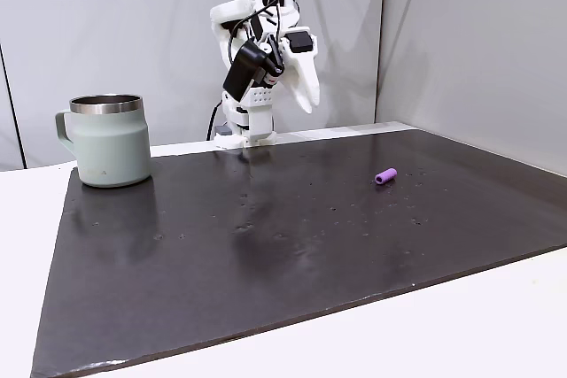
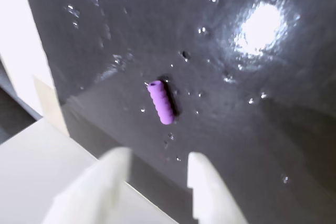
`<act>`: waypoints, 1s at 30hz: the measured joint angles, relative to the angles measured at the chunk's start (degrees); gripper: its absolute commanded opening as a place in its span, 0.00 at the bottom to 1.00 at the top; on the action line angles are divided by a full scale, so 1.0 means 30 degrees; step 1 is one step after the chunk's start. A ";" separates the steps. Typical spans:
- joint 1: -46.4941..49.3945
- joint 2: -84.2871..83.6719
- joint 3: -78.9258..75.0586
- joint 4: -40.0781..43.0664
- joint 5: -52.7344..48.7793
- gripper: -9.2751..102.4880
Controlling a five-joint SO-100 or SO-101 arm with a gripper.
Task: Grasp a pengrip and put it in the cup.
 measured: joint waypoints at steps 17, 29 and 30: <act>-0.4160 -1.2451 -0.7383 0.0059 0.2842 0.28; -0.4424 -1.8369 -1.1689 0.0029 0.3574 0.28; -0.4541 -1.8779 -1.2041 0.0029 0.3633 0.28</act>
